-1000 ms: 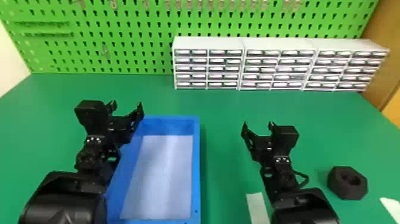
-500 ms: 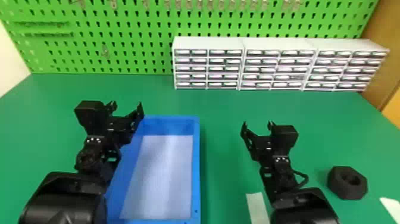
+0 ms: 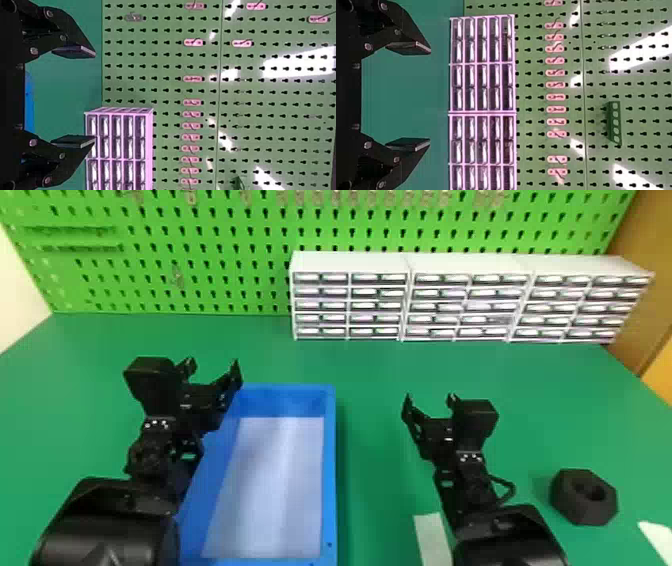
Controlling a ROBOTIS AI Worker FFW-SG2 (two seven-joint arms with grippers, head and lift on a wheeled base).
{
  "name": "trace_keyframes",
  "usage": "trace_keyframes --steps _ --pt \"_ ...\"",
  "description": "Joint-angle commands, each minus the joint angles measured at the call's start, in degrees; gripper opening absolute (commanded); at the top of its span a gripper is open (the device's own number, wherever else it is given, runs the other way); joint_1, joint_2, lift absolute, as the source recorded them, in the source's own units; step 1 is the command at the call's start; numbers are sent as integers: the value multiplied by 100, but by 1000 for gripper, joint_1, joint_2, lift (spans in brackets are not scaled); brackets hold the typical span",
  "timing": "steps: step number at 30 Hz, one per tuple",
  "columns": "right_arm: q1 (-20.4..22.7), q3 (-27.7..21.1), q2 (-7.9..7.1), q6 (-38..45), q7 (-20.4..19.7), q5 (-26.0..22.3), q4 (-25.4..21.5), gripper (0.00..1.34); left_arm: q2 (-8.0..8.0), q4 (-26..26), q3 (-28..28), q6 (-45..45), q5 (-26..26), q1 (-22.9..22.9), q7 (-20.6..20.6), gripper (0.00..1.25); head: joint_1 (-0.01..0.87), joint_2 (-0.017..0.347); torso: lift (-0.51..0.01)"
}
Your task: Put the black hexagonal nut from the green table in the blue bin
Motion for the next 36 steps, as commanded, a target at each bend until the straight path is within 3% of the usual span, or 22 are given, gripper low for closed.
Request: trace_keyframes --steps 1,27,36 --pt "1 2 5 0 0 -10 3 885 0 -2 4 0 -1 0 0 761 686 52 -97" --pt "10 -15 5 0 0 -54 -5 885 0 -2 65 0 -28 -17 0 761 686 52 -97" --pt "36 -182 -18 492 17 -54 -427 885 0 7 83 0 -28 -9 0 762 686 52 -97"
